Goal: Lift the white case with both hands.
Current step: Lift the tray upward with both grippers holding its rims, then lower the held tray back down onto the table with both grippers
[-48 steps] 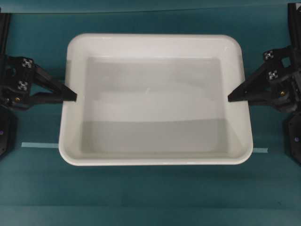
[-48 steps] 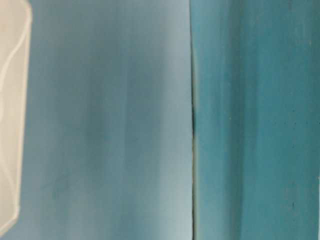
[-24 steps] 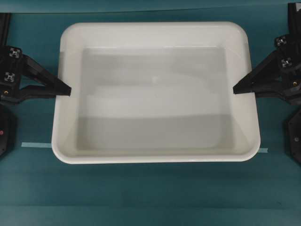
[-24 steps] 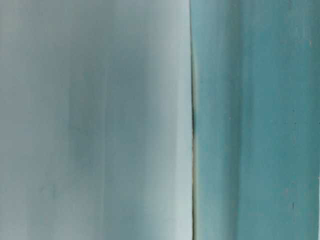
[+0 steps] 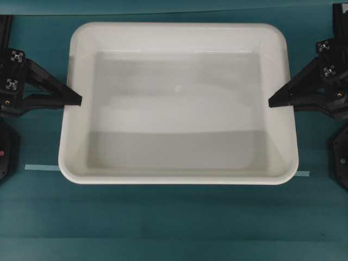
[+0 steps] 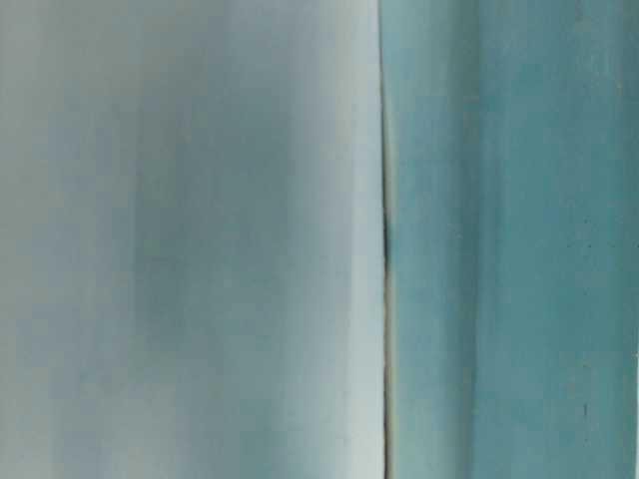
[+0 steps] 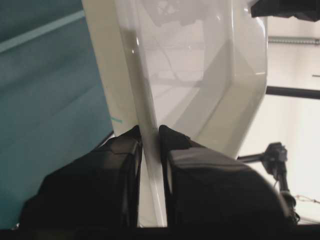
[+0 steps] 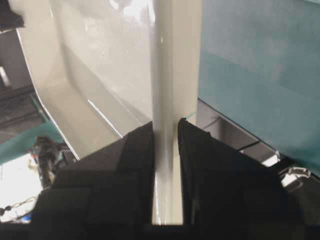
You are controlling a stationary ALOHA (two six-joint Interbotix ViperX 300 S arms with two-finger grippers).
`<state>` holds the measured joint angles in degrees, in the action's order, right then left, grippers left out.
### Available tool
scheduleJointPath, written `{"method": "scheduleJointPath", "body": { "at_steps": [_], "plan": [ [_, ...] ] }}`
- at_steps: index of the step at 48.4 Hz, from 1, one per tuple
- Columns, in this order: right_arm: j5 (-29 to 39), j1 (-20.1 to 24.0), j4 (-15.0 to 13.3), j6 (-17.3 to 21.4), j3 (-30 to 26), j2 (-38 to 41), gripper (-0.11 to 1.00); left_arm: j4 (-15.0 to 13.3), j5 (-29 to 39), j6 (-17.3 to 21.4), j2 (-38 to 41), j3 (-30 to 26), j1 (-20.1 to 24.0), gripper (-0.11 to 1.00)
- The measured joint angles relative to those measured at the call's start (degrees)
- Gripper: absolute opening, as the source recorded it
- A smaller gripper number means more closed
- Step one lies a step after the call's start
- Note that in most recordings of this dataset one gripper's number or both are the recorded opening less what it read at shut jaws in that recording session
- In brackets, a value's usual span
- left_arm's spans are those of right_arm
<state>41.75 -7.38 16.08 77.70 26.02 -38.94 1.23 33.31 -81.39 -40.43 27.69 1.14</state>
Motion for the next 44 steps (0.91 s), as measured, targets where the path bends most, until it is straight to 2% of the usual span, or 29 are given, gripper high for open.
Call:
{"method": "scheduleJointPath", "body": {
  "at_steps": [11,25,36,44],
  "plan": [
    [-0.44,0.00,-0.62,-0.09,1.76,0.00,0.11,0.00,-0.09,0.26,0.00,0.35,0.44,0.09],
    [-8.44,0.62,-1.05,-0.26,10.63,0.44,0.11,0.09,-3.16,0.44,0.09,10.02,1.76,0.07],
    [-11.95,0.70,-1.05,-2.99,17.31,0.88,0.11,0.09,-9.23,0.53,0.18,16.96,2.99,0.07],
    [-13.01,0.70,-0.97,-4.66,20.30,1.85,0.11,0.00,-10.81,0.62,0.88,20.30,3.34,0.07]
  ]
}}
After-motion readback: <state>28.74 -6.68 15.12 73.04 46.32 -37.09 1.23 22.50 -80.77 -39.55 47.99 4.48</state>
